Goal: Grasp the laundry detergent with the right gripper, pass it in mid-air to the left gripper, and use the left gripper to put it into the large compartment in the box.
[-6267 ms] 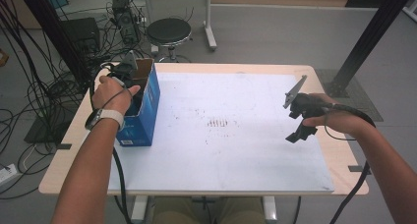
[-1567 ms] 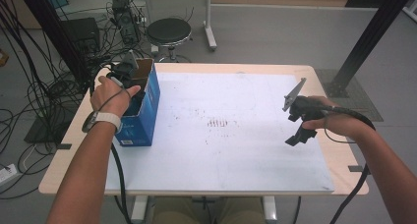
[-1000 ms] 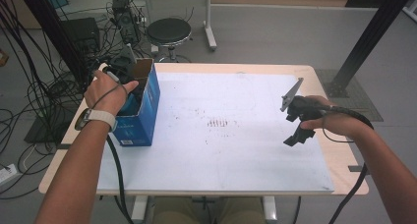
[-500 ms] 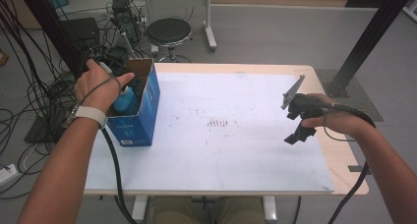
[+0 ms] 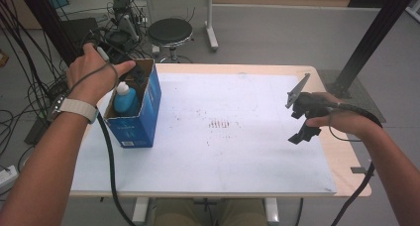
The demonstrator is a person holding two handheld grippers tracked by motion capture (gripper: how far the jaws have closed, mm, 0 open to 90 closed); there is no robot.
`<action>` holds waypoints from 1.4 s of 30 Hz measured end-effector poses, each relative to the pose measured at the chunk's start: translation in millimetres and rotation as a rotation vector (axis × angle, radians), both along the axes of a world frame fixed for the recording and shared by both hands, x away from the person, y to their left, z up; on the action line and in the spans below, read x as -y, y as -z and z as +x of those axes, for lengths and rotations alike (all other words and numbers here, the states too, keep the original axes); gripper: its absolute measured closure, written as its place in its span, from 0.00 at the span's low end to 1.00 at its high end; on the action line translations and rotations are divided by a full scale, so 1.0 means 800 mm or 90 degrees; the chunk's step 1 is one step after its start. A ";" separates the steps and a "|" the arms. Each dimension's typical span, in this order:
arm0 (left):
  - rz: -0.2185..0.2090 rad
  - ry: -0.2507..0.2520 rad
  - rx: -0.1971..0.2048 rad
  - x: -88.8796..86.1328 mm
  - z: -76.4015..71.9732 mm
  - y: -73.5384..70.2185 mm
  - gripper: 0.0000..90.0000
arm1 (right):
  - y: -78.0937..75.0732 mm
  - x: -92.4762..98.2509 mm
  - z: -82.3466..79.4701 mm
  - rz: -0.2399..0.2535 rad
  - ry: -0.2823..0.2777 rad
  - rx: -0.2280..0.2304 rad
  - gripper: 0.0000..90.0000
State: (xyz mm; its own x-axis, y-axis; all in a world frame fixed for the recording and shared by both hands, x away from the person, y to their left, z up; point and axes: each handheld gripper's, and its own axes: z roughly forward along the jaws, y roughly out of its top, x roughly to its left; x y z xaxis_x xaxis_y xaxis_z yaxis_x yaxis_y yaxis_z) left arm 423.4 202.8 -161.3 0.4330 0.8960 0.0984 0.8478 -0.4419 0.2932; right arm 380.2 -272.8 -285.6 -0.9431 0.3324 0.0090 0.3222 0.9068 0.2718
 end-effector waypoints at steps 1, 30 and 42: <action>0.001 0.007 0.002 0.002 -0.001 -0.004 0.10 | -0.001 0.001 0.000 0.001 0.002 0.000 0.07; -0.034 0.315 -0.025 0.102 -0.039 -0.007 0.10 | -0.013 0.013 0.006 0.008 0.033 0.008 0.06; -0.040 0.413 -0.040 0.134 -0.053 0.017 0.10 | -0.012 0.017 0.005 0.015 0.045 0.009 0.06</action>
State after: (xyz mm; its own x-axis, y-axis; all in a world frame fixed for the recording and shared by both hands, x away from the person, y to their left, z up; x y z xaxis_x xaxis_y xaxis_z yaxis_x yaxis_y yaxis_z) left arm 381.2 95.2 -175.3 0.8906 0.4546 0.0118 0.4315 -0.8530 0.2935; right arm 384.5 -286.0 -275.9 -0.9175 0.3977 0.0037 0.3807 0.8755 0.2975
